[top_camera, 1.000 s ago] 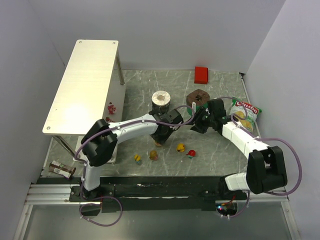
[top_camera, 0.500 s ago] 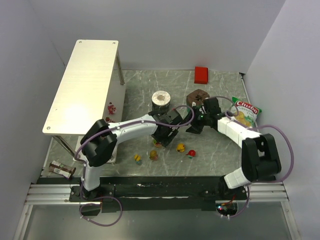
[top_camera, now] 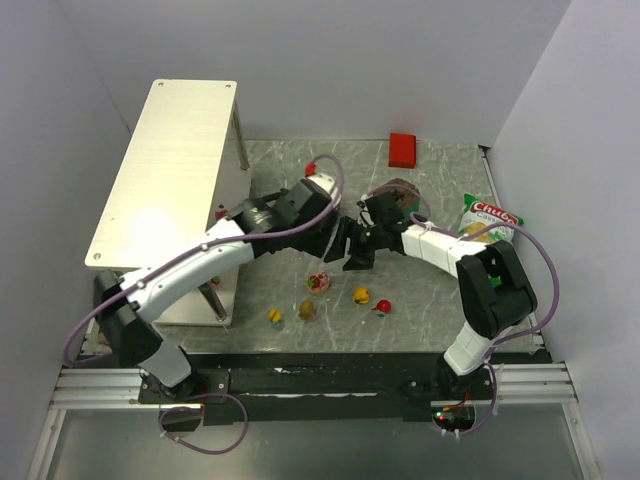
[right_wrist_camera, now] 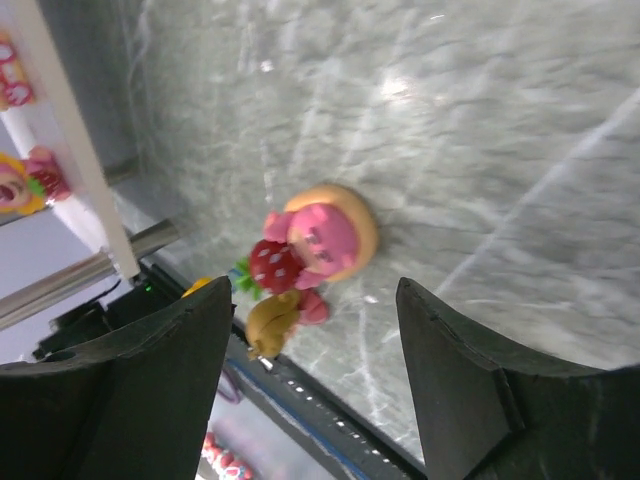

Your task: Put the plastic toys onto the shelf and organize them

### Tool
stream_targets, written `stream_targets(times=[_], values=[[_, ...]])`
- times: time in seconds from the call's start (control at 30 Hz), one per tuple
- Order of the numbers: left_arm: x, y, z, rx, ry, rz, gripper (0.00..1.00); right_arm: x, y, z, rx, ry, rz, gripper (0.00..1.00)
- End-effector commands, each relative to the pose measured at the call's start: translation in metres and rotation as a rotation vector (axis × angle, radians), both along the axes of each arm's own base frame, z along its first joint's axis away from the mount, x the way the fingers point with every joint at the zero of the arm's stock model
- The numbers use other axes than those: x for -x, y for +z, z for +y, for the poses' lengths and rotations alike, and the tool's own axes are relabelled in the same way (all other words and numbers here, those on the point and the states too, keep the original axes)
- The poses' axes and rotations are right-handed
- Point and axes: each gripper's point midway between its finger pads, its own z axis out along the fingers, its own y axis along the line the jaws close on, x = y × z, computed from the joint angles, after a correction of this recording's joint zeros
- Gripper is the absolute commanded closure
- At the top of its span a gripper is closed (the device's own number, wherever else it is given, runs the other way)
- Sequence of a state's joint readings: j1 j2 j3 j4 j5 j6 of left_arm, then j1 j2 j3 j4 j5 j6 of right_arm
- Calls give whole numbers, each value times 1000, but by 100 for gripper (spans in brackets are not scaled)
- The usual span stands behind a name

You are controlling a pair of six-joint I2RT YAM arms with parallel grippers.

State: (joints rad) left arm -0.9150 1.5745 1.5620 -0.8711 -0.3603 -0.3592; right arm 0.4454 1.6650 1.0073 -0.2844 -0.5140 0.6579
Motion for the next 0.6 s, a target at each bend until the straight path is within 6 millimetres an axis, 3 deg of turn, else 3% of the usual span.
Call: stream_targets(times=[0.0,0.13,0.23,0.4,0.57], values=[[-12,54,32,87,165,-111,15,3,40,27,-72,24,-29,27],[-21,92,56,139,284,-204,12,21,40,49,-116,-23,120,29],[-24,108,67,167,335,-246,7,30,34,62,-125,-39,202,32],[-24,112,79,171,369,-264,1,41,23,71,-77,-38,305,36],[-25,106,89,158,387,-259,4,48,15,73,-20,-55,361,36]])
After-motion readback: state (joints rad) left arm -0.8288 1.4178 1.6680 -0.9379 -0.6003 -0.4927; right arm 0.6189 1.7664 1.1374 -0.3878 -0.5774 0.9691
